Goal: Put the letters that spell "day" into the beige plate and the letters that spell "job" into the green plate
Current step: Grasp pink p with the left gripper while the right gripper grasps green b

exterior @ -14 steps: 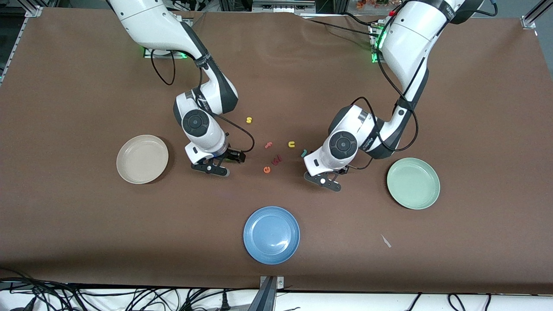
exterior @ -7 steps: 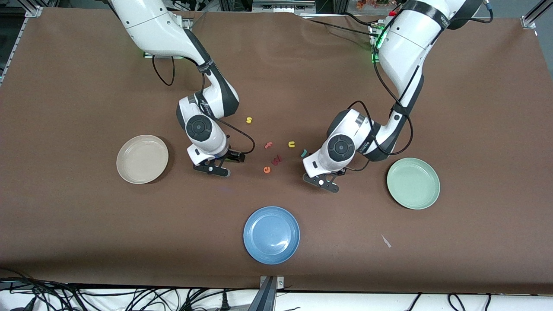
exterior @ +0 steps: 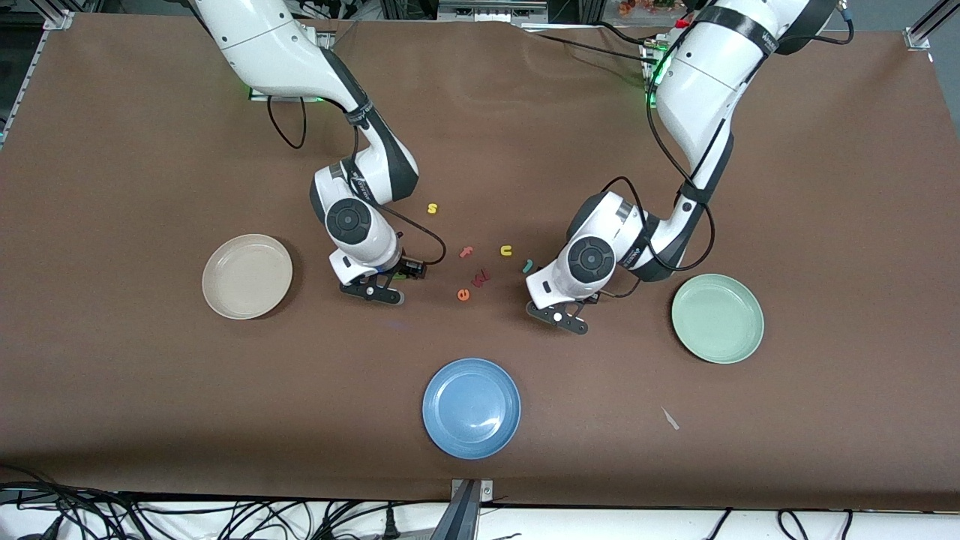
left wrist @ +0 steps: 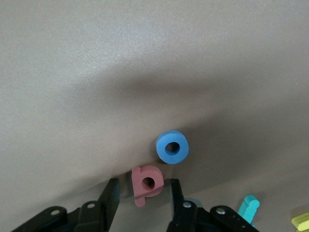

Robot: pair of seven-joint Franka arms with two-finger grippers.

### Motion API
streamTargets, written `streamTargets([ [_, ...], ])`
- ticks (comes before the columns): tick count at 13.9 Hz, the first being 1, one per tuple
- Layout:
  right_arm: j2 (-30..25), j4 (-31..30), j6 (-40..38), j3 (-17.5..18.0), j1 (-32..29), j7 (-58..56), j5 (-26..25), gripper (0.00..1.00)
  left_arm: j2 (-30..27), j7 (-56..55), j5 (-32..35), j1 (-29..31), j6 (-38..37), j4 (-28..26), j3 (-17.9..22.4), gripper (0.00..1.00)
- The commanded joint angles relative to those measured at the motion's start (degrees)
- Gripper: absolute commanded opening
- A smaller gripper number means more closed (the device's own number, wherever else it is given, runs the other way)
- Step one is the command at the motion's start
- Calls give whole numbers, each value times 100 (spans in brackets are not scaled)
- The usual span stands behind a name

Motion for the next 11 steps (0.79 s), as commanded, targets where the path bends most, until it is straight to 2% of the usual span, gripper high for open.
streamTargets([
  [1,22,22,-43,54,-62,-83,112,58,-18,35,122,8,40,-13,0,18],
  [2,31,31,-43,54,-71,-83,112,58,-27,35,122,25,31,-22,-9,7],
  [3,31,31,-43,54,-71,-83,112,57,-53,26,114,25,-4,-13,-9,0],
  [5,66,48,-35,54,-71,-83,112,54,-124,26,114,69,-100,-13,0,0],
  [11,66,48,-35,54,-80,-75,156,41,-756,61,122,499,-1180,22,26,0],
])
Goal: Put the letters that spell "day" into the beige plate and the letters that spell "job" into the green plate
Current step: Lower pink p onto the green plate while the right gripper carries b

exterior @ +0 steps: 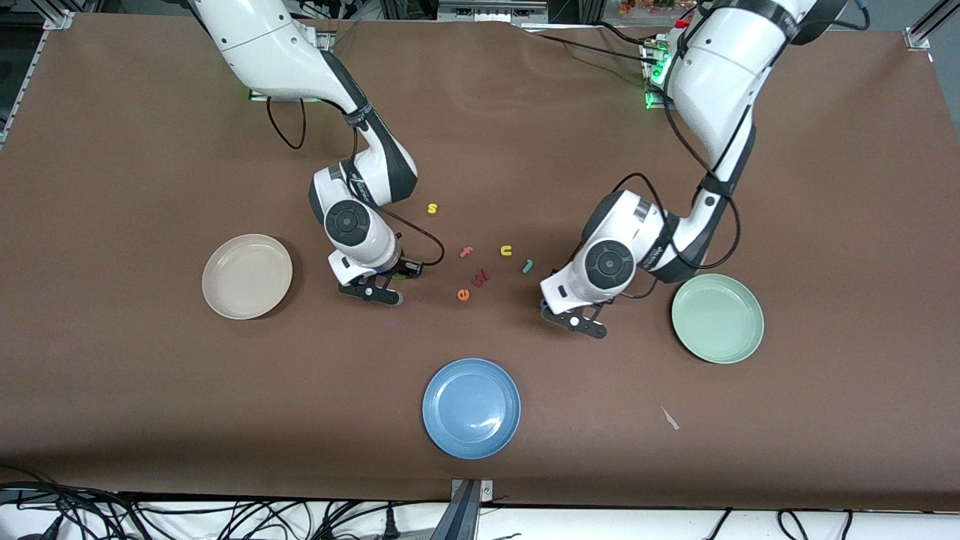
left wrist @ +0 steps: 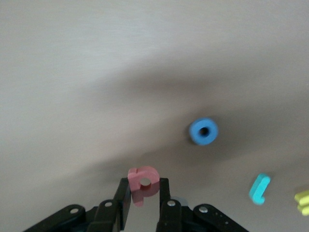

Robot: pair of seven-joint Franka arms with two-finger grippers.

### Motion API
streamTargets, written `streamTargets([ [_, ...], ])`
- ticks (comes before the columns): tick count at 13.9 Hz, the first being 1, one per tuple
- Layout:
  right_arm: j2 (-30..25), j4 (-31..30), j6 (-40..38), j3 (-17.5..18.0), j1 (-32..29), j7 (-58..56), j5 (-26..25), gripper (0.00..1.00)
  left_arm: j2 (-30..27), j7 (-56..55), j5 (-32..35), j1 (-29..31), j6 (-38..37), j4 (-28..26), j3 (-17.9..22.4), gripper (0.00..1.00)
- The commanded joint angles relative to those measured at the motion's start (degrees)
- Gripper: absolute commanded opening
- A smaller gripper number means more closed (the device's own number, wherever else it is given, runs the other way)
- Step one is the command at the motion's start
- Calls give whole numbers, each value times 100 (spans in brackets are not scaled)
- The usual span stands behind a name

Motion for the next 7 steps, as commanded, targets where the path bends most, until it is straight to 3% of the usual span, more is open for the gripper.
streamTargets([
  [1,52,49,-24,54,-57,-74,119,39,-420,87,117,365,-565,-107,-15,0],
  [7,52,57,-24,54,-57,-57,119,31,-492,1913,126,1675,-717,-107,-15,0],
])
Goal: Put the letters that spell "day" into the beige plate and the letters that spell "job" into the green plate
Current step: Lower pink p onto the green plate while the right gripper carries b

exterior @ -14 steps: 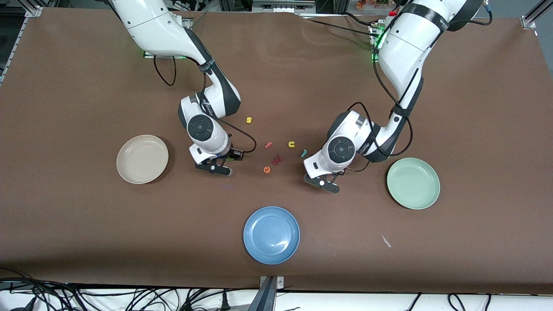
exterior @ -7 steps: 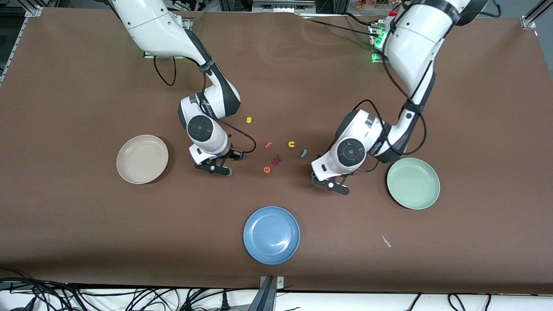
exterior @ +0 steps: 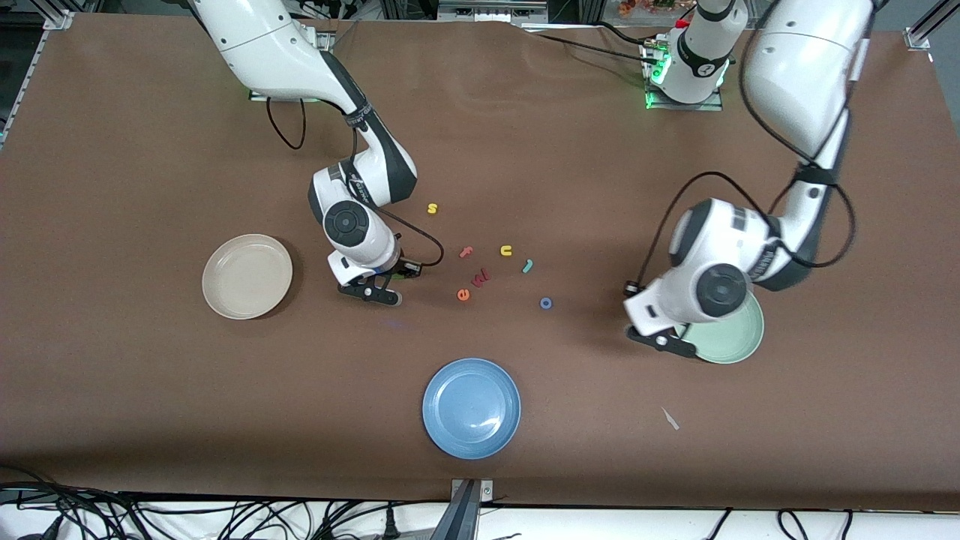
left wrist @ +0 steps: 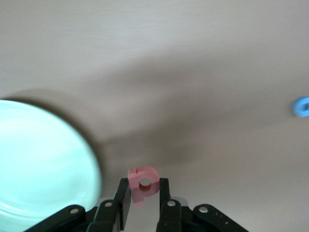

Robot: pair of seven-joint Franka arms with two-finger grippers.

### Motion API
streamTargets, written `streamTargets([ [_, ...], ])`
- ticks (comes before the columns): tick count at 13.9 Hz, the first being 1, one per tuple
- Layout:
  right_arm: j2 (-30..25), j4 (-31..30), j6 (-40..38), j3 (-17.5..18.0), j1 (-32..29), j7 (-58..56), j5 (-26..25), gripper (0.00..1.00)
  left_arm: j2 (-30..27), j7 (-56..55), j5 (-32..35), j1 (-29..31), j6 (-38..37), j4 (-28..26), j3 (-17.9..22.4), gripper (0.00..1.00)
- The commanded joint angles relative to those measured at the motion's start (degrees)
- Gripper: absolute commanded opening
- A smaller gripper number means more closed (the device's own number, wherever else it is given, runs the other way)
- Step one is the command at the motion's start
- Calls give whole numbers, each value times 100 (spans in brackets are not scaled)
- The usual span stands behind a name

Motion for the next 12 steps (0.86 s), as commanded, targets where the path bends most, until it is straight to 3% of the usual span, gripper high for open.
streamTargets([
  [1,51,56,-21,54,-47,-48,127,31,4,846,111,507,31,-91,-63,0],
  [5,51,74,-21,45,-47,-57,233,28,189,1585,655,895,286,-82,-63,0],
  [8,51,74,-21,45,-38,-57,233,28,574,1701,656,939,339,-82,-63,0],
  [10,59,74,-21,45,-38,-57,233,20,628,1701,656,939,340,-108,-63,5],
  [11,59,74,-21,45,-38,-48,233,19,637,1701,656,948,340,-100,-63,33],
  [12,59,74,-21,45,-38,-48,233,19,629,1701,639,948,331,-91,-63,99],
])
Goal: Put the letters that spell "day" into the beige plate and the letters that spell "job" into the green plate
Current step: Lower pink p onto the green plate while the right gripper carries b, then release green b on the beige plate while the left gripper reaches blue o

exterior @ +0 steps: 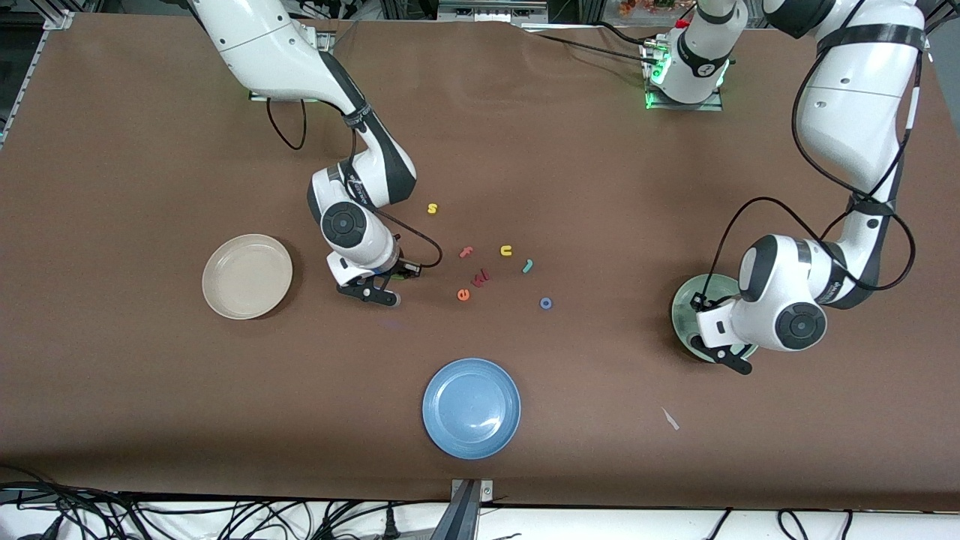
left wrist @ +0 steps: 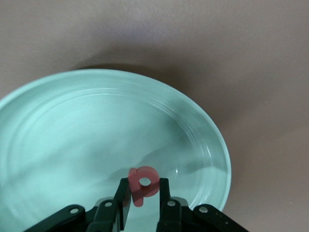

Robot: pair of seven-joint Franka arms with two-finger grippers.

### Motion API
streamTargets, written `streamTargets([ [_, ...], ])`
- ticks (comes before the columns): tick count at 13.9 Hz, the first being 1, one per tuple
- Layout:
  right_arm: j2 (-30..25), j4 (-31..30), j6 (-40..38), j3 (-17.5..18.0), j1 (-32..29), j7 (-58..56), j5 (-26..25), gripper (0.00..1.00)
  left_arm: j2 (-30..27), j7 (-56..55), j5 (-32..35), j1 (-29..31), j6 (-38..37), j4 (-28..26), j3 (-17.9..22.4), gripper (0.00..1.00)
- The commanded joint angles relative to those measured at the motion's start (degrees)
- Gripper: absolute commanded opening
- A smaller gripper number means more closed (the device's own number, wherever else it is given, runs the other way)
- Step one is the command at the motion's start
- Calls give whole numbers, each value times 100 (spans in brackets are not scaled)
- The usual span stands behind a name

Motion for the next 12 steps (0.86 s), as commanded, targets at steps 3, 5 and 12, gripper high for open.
streamTargets([
  [3,42,102,-38,45,-22,-93,126,16,-111,69,87,34,-49,30,-79,100],
  [5,7,242,-318,19,-40,-102,126,15,-312,60,87,-18,-188,39,-245,100],
  [12,-879,-159,-1031,-709,-31,-1653,3,15,-507,-19,78,-71,-471,311,-1344,100],
])
